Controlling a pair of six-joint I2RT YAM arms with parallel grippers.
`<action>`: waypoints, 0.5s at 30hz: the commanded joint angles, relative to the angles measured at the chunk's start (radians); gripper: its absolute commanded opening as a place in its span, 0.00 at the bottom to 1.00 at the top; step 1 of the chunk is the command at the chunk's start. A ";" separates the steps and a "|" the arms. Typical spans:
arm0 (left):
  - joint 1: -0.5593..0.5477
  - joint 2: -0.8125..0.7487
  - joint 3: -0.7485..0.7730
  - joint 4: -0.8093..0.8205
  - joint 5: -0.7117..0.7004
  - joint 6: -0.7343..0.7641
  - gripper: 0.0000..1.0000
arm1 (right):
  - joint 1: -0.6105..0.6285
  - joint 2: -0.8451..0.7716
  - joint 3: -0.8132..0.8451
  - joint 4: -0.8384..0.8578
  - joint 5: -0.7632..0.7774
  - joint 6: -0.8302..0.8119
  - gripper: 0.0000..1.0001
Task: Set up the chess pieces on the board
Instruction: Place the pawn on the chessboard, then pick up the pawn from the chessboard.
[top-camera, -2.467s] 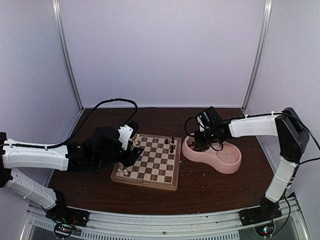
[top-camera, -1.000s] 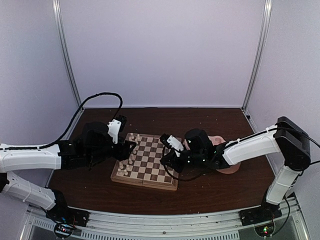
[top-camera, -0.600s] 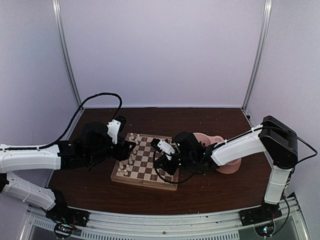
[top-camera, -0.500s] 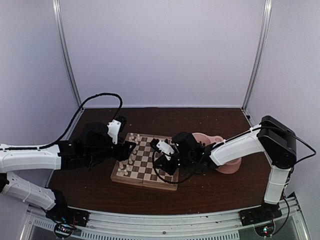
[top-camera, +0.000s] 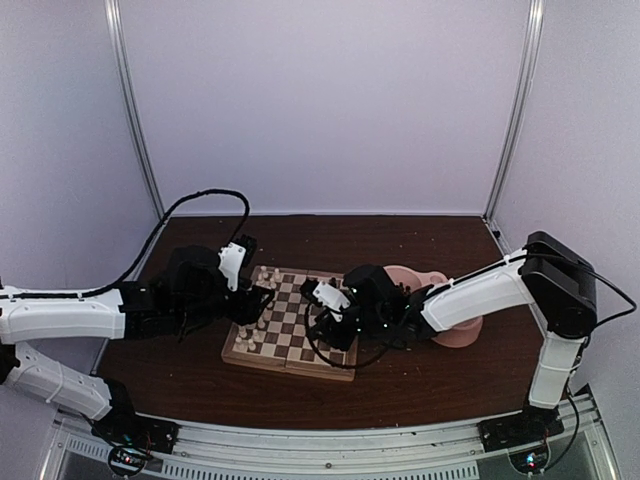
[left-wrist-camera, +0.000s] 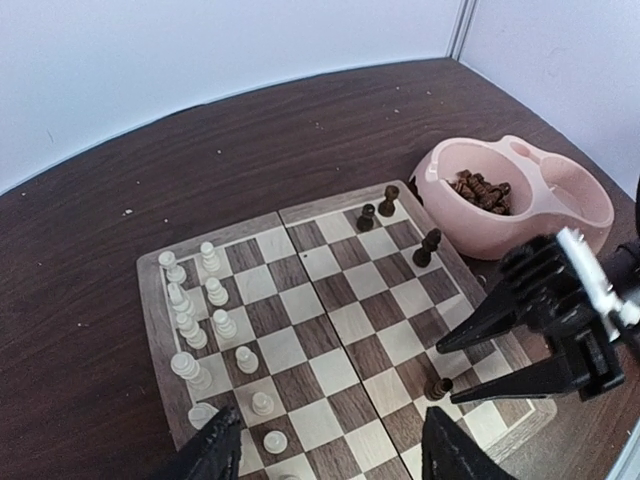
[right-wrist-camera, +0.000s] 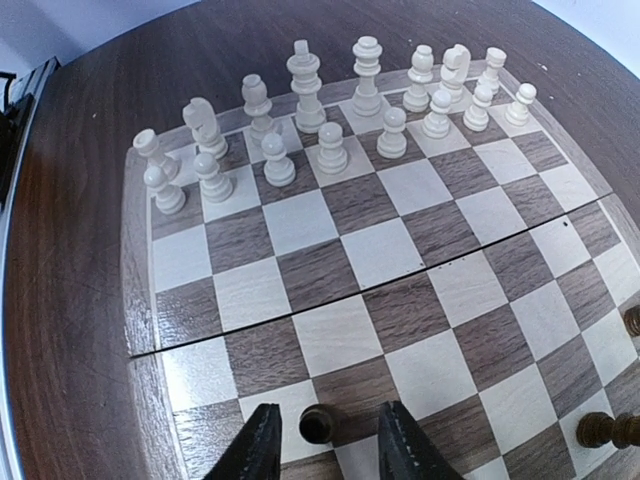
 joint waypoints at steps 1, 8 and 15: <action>0.007 0.032 0.040 -0.020 0.045 0.018 0.62 | 0.007 -0.123 -0.030 0.016 0.052 -0.004 0.41; -0.014 0.092 0.082 -0.050 0.083 0.037 0.62 | 0.004 -0.305 -0.166 0.061 0.484 0.071 0.43; -0.072 0.208 0.206 -0.183 0.097 0.054 0.59 | -0.023 -0.390 -0.223 0.046 0.706 0.138 0.42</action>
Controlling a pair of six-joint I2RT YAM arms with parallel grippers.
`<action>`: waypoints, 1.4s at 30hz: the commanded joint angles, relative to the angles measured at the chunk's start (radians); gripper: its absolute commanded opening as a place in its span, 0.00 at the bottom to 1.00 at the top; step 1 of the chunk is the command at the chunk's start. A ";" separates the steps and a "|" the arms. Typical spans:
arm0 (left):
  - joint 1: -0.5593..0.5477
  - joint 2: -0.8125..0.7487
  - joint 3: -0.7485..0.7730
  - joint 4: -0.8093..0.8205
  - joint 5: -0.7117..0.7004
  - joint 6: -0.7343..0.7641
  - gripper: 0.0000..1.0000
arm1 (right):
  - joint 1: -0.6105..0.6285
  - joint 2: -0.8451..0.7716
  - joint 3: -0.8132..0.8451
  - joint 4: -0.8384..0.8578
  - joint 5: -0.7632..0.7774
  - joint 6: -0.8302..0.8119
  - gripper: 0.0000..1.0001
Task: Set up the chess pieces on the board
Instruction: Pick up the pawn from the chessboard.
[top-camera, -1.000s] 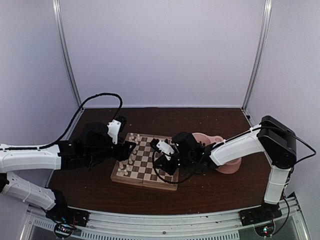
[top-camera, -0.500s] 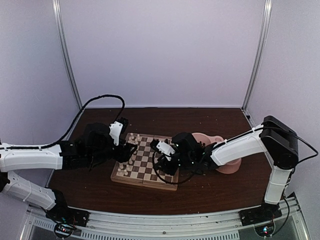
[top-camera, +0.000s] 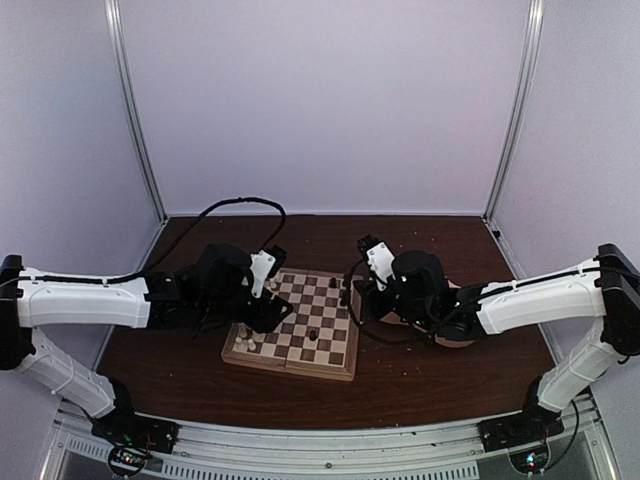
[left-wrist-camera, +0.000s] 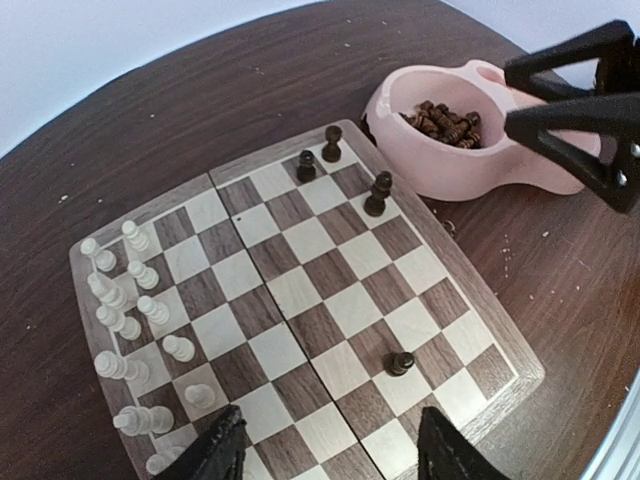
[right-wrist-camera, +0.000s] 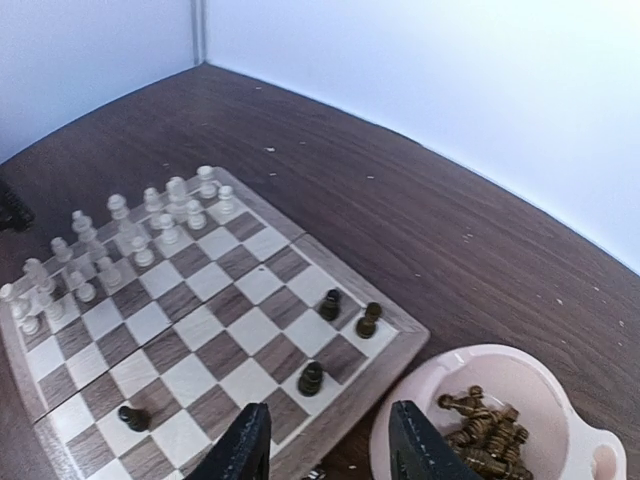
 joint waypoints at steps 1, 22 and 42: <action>-0.038 0.078 0.113 -0.105 0.018 0.023 0.58 | -0.015 -0.043 -0.032 0.000 0.184 0.058 0.42; -0.085 0.415 0.356 -0.266 0.092 0.053 0.44 | -0.052 -0.121 -0.078 0.010 0.262 0.100 0.42; -0.086 0.536 0.457 -0.332 0.034 0.071 0.18 | -0.054 -0.109 -0.068 0.007 0.243 0.105 0.43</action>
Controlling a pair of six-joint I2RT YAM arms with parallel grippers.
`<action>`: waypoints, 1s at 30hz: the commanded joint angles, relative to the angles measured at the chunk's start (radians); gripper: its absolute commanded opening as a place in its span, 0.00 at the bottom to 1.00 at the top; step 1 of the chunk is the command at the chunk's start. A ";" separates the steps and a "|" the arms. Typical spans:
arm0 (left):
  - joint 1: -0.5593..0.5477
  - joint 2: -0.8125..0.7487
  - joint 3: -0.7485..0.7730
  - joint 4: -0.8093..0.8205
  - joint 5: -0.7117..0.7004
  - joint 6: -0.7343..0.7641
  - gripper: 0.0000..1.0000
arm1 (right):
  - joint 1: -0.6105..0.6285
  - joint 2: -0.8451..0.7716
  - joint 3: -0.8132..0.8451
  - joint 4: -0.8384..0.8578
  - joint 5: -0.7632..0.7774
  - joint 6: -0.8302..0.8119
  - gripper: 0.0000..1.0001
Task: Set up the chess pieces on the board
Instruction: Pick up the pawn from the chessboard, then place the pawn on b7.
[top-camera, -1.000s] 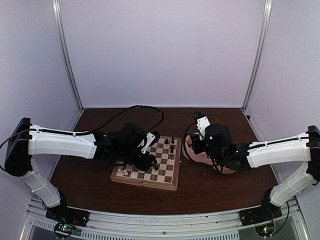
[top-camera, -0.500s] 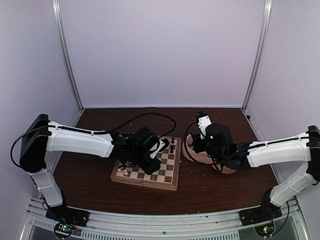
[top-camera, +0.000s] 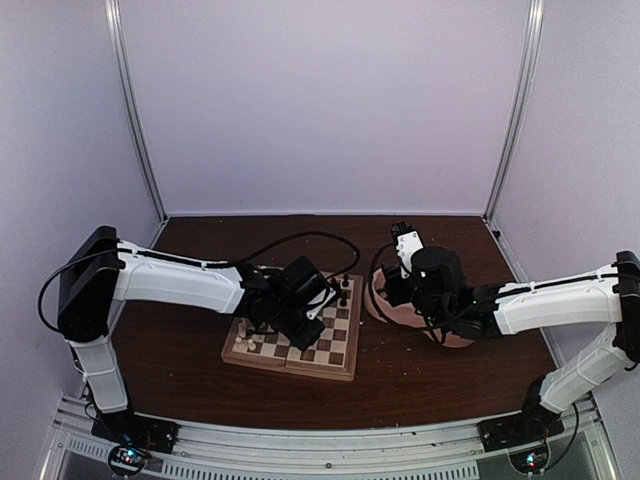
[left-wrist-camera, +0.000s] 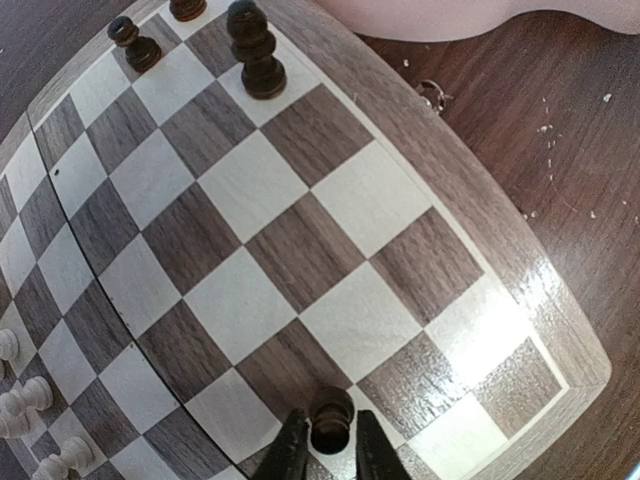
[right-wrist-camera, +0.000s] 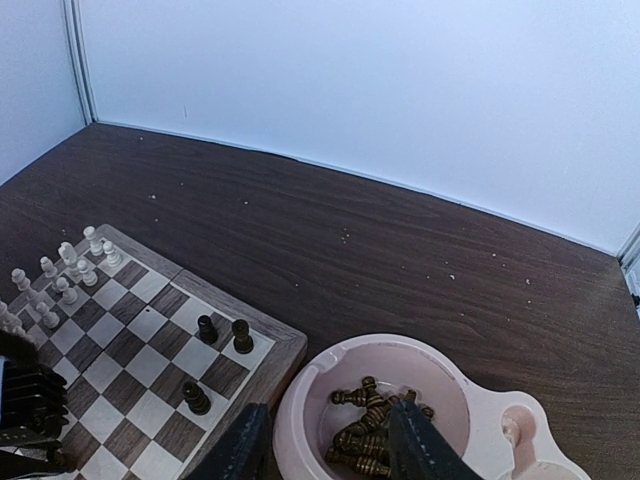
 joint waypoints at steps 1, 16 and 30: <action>-0.003 0.007 0.030 -0.010 -0.022 0.016 0.15 | -0.005 -0.003 0.001 0.002 0.003 0.010 0.42; 0.010 0.008 0.141 -0.041 -0.111 0.009 0.01 | -0.013 -0.020 -0.008 0.003 0.016 0.011 0.43; 0.141 0.096 0.270 0.025 0.016 -0.054 0.00 | -0.014 -0.027 -0.014 0.001 0.006 0.018 0.43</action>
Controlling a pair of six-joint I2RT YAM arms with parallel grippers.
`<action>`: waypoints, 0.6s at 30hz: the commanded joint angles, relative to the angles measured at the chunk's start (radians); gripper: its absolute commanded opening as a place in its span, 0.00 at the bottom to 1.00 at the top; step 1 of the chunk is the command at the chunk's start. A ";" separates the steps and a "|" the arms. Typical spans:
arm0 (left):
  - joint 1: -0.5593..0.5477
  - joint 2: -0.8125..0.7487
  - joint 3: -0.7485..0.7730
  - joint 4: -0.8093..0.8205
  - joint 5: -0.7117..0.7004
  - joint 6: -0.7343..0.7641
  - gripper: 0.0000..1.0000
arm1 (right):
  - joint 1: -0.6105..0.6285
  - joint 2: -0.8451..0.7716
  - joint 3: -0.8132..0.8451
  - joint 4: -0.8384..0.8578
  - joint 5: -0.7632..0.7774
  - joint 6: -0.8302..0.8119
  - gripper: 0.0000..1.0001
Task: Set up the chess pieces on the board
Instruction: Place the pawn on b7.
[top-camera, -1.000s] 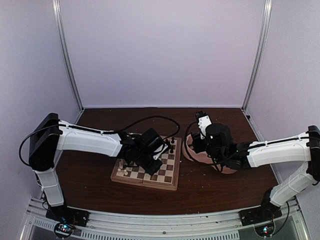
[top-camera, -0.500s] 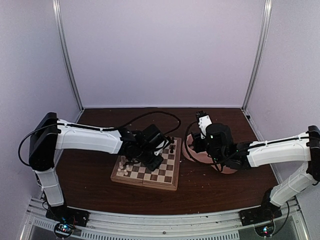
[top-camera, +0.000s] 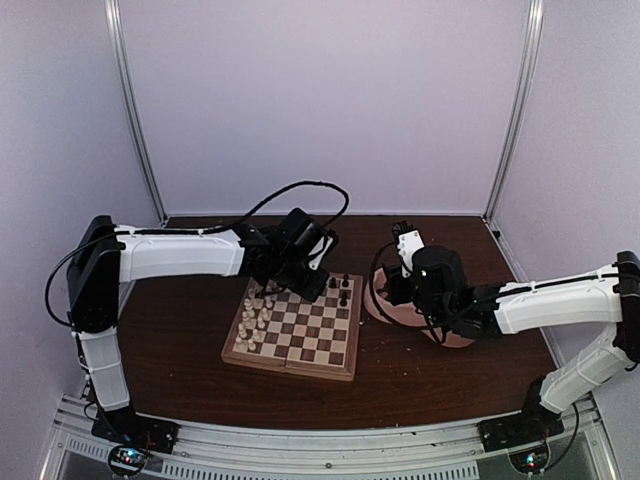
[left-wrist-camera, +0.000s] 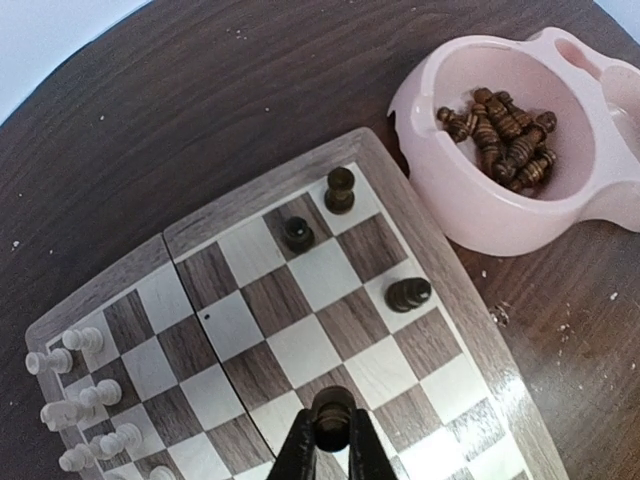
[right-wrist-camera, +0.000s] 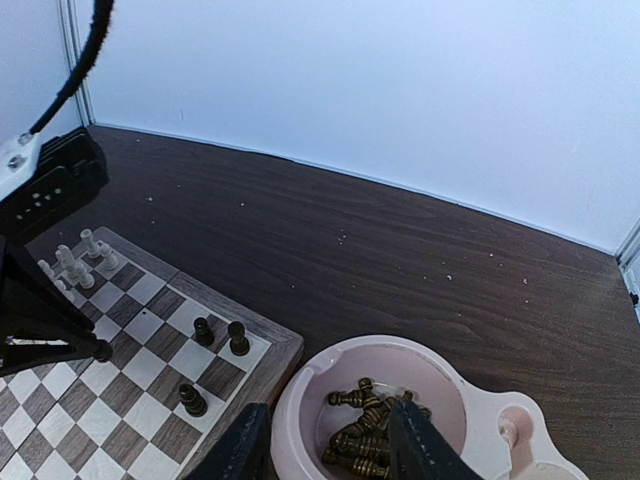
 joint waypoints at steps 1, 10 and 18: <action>0.028 0.062 0.048 0.052 0.049 -0.007 0.00 | -0.007 -0.025 -0.016 0.002 0.009 0.017 0.43; 0.028 0.130 0.114 0.046 0.091 0.023 0.00 | -0.008 -0.035 -0.023 0.002 0.028 0.016 0.42; 0.029 0.141 0.119 0.046 0.112 0.019 0.01 | -0.009 -0.032 -0.026 0.006 0.035 0.010 0.43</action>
